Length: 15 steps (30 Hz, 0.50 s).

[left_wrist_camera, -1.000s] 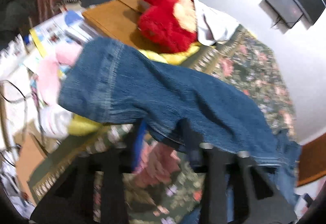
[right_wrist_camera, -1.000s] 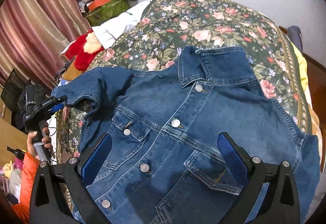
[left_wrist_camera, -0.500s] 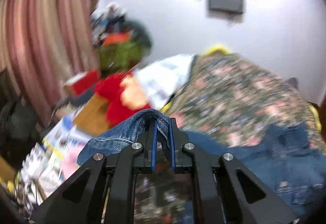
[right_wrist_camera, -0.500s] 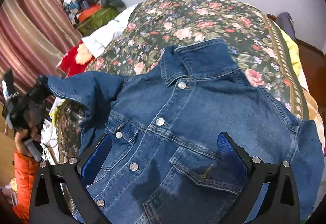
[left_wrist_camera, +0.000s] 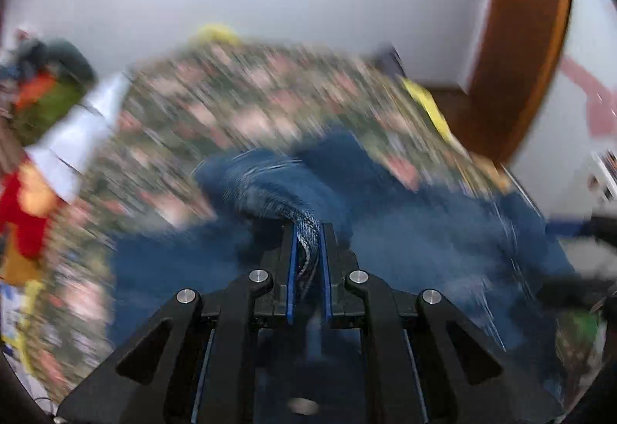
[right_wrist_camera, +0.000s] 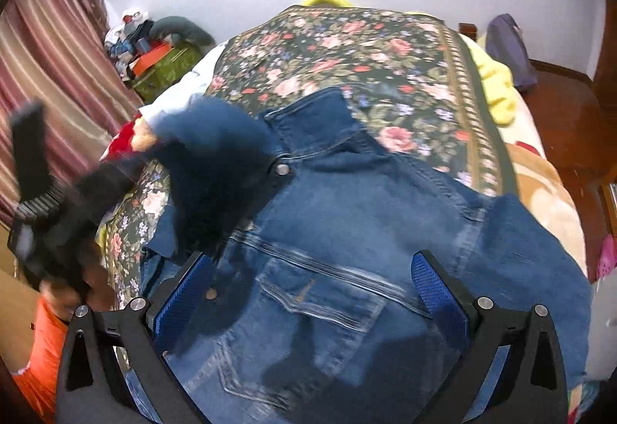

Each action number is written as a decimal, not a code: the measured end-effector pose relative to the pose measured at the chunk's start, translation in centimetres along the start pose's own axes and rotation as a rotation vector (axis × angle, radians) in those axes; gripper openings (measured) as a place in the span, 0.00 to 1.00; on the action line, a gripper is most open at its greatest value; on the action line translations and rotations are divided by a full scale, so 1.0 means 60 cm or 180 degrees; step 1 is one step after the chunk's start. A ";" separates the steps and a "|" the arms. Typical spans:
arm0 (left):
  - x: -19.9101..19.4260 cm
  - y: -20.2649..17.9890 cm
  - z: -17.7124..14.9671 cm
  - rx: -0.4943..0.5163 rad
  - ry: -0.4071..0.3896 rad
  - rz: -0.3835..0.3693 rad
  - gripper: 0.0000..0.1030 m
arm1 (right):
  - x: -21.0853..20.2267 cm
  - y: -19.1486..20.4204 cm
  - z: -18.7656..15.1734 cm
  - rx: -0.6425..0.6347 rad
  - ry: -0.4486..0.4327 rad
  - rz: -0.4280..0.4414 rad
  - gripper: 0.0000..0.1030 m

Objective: Fold large clothes

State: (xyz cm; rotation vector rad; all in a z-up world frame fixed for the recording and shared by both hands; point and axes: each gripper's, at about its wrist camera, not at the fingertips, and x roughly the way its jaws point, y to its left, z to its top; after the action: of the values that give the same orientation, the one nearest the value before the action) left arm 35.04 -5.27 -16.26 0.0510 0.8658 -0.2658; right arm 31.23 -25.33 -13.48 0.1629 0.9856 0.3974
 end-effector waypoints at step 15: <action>-0.084 0.081 -0.051 0.0091 -0.0080 0.0195 0.65 | 0.045 0.022 0.009 -0.0179 0.0179 -0.0062 1.00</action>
State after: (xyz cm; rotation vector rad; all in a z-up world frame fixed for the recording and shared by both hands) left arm 30.86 0.94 -14.74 0.1004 0.8341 -0.2210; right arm 32.66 -23.01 -14.84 0.0915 1.0294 0.4132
